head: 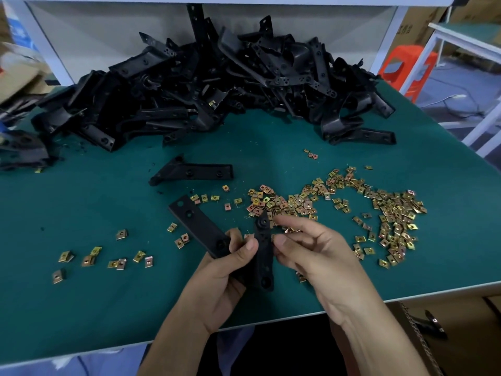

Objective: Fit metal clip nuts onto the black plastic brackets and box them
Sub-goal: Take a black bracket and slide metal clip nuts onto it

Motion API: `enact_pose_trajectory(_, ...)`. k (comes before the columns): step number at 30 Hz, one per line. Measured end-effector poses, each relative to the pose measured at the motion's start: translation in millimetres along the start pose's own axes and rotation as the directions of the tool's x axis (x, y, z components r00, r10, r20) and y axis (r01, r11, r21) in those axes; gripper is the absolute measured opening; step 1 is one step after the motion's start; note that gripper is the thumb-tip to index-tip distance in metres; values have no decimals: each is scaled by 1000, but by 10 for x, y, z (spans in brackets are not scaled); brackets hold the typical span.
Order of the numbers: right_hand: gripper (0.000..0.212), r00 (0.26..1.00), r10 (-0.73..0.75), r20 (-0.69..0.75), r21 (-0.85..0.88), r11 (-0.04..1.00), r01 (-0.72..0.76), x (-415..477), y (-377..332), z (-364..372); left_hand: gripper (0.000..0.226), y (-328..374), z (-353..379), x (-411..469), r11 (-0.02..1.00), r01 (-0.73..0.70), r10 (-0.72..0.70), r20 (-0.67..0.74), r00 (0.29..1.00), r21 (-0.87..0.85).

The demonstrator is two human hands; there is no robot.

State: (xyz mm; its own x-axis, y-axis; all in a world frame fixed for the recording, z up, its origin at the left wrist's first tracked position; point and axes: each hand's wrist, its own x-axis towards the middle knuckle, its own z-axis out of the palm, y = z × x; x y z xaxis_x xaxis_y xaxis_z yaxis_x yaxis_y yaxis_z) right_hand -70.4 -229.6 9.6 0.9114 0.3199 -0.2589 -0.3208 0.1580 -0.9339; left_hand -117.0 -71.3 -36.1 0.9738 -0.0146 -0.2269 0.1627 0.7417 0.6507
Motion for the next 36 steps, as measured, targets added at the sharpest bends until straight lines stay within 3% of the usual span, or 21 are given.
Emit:
enact_pose_trajectory(7, 25, 996, 49, 78, -7, 999, -48, -21, -35, -60, 38, -7, 16, -21, 1000, -6, 6, 25, 1000, 15)
enact_pose_trajectory(14, 47, 989, 92, 113, -46, 995, -87, -18, -41, -97, 34, -6, 37, -66, 997, 61, -63, 34, 997, 42)
enact_pose_trajectory(19, 30, 991, 108, 73, 12, 994, -109, -30, 32, -25, 36, 17, 44, -45, 991, 112, -116, 56, 992, 68)
enact_pose_trajectory(23, 28, 996, 83, 29, -166, 983, -77, -66, 34, -26, 41, -16, 30, -23, 994, 86, -89, 43, 995, 74)
enact_pose_trajectory(25, 18, 999, -29, -35, -377, 926, 14, -81, -5, -168, 37, -28, 33, -13, 994, 97, -99, 37, 994, 57)
enact_pose_trajectory(27, 13, 957, -239, -167, -651, 755, 75, -93, -69, -446, 37, -18, 24, -8, 993, 113, -114, 29, 993, 35)
enact_pose_trajectory(29, 21, 893, -369, -257, -846, 533, -23, -136, -135, -730, 38, -5, 6, -7, 992, 123, -125, 40, 991, 33)
enact_pose_trajectory(31, 23, 899, -337, -278, -911, 390, -136, -151, -123, -922, 38, -7, 0, -7, 990, 131, -133, 49, 990, 55)
enact_pose_trajectory(33, 23, 919, -301, -255, -929, 339, -147, -141, -83, -1018, 37, -13, 4, 4, 987, 141, -145, 47, 988, 74)
enact_pose_trajectory(36, 20, 910, -337, -240, -932, 342, -119, -106, -56, -1056, 36, -11, 5, 14, 985, 150, -154, 45, 987, 82)
